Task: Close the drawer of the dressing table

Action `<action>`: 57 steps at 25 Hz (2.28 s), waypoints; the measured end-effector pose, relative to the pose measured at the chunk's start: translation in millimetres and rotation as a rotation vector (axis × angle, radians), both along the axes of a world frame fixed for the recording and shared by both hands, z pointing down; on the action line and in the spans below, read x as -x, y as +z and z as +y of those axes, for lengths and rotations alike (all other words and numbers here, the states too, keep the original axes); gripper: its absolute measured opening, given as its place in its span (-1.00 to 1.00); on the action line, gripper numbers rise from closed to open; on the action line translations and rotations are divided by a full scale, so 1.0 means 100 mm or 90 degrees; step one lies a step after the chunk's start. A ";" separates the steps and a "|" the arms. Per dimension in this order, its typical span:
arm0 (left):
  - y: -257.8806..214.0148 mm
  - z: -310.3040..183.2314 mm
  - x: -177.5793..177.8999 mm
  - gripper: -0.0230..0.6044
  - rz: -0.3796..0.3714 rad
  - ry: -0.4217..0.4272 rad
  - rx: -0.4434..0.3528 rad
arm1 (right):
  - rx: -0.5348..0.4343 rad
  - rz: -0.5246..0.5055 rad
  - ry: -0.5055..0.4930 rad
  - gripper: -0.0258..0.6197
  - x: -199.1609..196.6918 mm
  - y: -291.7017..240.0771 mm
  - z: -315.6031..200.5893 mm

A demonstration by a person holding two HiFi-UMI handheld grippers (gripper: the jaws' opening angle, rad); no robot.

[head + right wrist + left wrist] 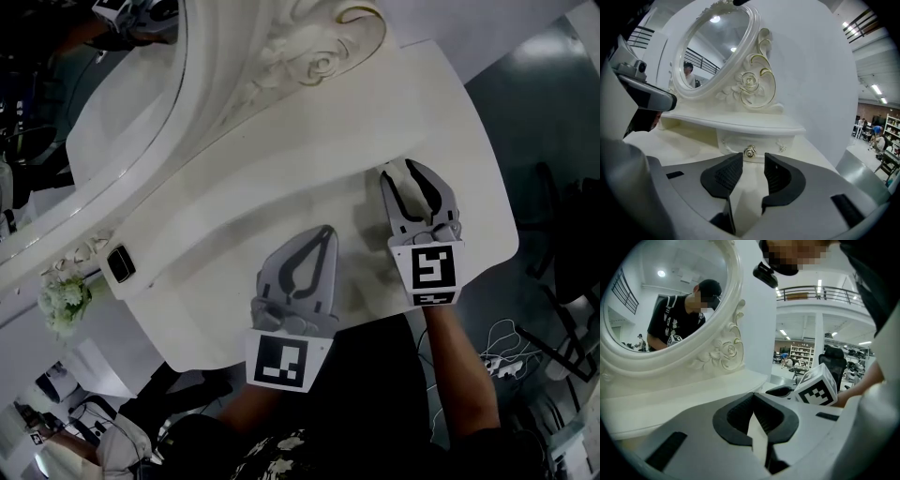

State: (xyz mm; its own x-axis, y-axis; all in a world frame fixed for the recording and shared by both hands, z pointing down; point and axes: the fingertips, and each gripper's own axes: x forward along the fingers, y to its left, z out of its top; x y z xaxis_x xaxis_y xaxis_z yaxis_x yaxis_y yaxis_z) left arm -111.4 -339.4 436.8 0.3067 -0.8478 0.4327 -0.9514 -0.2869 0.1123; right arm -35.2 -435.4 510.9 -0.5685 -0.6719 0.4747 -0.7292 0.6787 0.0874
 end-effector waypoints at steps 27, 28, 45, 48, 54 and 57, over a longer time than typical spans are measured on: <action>-1.37 1.28 -0.57 -0.92 -0.060 -0.098 -0.199 | -0.205 -0.214 -0.003 -0.92 -1.09 -2.20 1.64; -1.44 1.31 -0.57 -0.92 -0.069 -0.099 -0.212 | -0.211 -0.219 -0.009 -0.92 -1.09 -2.26 1.70; -1.89 1.78 -0.76 -0.92 -0.099 -0.098 -0.289 | -0.228 -0.251 -0.048 -0.93 -1.28 -2.62 2.29; -1.87 1.82 -0.79 -0.92 -0.101 -0.093 -0.293 | -0.235 -0.242 -0.043 -0.93 -1.32 -2.59 2.32; -1.90 1.82 -0.77 -0.92 -0.098 -0.086 -0.301 | -0.242 -0.234 -0.048 -0.93 -1.26 -2.60 2.37; -1.92 1.82 -0.78 -0.92 -0.101 -0.078 -0.304 | -0.251 -0.230 -0.051 -0.93 -1.24 -2.64 2.39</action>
State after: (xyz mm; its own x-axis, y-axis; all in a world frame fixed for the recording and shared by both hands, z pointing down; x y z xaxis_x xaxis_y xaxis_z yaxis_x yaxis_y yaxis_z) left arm -33.4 -157.6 244.8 0.1548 -0.9877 0.0216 -0.9760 -0.1563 -0.1520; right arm 88.5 -196.0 246.5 -0.7057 -0.7074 -0.0392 -0.7072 0.6999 0.0998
